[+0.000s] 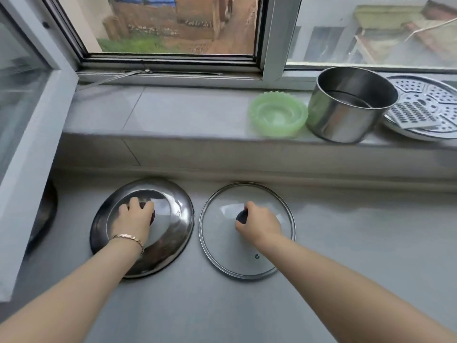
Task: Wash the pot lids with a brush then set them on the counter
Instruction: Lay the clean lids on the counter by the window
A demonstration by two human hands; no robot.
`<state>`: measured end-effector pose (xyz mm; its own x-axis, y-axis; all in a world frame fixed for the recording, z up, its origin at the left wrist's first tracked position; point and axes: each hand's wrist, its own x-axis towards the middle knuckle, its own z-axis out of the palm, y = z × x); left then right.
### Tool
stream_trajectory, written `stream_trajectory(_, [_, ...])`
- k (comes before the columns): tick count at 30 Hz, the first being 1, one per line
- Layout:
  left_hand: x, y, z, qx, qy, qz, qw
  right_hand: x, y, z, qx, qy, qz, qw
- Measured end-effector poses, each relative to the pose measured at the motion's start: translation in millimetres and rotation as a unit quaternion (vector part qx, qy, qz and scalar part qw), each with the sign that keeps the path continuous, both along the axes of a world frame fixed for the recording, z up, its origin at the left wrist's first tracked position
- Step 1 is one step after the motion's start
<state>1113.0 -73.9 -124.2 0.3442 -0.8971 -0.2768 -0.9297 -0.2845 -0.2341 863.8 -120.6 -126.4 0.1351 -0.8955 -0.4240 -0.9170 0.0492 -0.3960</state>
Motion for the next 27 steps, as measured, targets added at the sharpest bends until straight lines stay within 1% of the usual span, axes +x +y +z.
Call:
stream_trajectory(4, [-25.0, 7.6, 15.1, 0.044, -0.04, -0.018, 0.998, -8.3, 10.8, 8.8, 0.015, -0.037, -0.009, 0.999])
stream_trajectory(6, [-49.8, 12.0, 27.8, 0.045, -0.027, -0.038, 0.998, -21.5, 19.8, 20.4, 0.01, -0.033, 0.003, 0.999])
stream_trajectory(7, [-64.5, 13.8, 33.9, 0.04, -0.006, -0.05, 0.998, -31.6, 25.3, 26.7, 0.012, -0.024, 0.011, 1.0])
stream_trajectory(11, [-139.3, 28.7, 58.2, 0.053, 0.14, -0.061, 0.987, -97.5, 62.7, 49.7, 0.035, 0.006, 0.018, 0.999])
stream_trajectory(16, [-262.5, 61.6, 87.5, 0.069, 0.227, -0.135, 0.962, -223.4, 121.9, 78.6, 0.034, 0.006, -0.021, 0.999])
stream_trajectory(19, [-346.5, 78.5, 102.5, 0.063, 0.26, -0.181, 0.946, -313.3, 143.9, 93.4, 0.013, 0.021, -0.056, 0.998])
stream_trajectory(24, [-492.4, 96.8, 102.2, 0.056, 0.289, -0.222, 0.929, -478.5, 162.2, 104.1, -0.061, 0.056, -0.13, 0.988])
stream_trajectory(27, [-577.4, 104.5, 99.8, 0.059, 0.296, -0.237, 0.924, -577.4, 164.9, 106.7, -0.135, 0.085, -0.205, 0.966])
